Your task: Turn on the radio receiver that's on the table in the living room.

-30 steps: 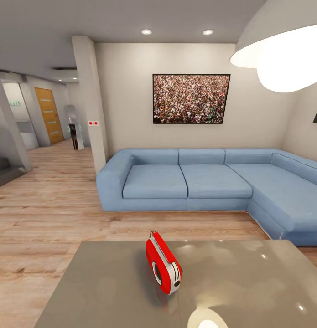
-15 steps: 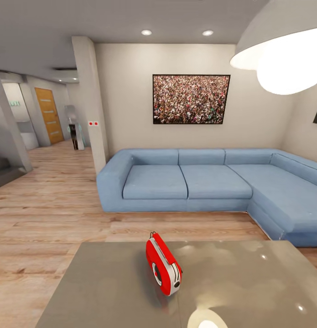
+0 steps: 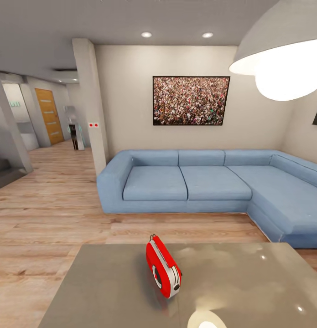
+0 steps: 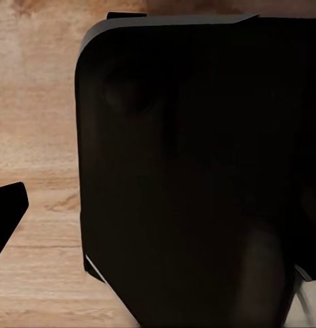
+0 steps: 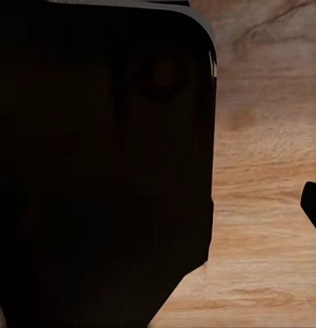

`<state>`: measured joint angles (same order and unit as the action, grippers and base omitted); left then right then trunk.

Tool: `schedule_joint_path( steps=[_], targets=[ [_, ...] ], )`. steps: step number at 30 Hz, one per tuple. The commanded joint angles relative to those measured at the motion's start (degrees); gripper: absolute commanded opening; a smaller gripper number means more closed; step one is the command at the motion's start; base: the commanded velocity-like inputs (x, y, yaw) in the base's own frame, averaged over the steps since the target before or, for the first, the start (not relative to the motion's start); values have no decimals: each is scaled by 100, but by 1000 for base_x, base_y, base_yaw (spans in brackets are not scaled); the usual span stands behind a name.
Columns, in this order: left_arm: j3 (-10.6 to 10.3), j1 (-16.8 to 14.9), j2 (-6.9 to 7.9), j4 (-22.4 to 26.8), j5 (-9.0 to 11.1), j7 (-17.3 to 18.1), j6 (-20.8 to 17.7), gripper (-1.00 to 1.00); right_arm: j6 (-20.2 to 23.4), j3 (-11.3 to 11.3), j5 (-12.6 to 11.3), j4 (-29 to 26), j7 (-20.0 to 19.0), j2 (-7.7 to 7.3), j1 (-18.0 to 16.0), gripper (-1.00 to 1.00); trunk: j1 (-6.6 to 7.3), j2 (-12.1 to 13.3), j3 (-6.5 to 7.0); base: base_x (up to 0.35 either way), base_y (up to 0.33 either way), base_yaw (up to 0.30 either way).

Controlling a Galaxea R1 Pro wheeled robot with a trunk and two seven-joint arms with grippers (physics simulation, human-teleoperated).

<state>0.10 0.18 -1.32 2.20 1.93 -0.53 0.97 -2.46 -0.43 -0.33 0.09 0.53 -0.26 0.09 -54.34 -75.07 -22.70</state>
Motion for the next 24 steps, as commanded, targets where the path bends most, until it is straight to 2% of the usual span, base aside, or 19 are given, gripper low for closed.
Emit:
schedule_joint_path(
  steps=[1, 14, 24],
  targets=[
    [-1, 0, 0, 0, 0, 0, 0, 100, -2, 0, -1, 0, 0, 0, 0, 100, 23, 42, 19, 0, 0, 0],
    [-1, 0, 0, 0, 9, 0, 6, 100, -6, 17, 34, 0, 0, 0, 0, 100, 308, 563, 250, 0, 0, 0],
    [-1, 0, 0, 0, 9, 0, 6, 100, -212, 50, 57, 0, -3, -17, 0, 100, 528, 964, 358, 0, 0, 0]
  ],
)
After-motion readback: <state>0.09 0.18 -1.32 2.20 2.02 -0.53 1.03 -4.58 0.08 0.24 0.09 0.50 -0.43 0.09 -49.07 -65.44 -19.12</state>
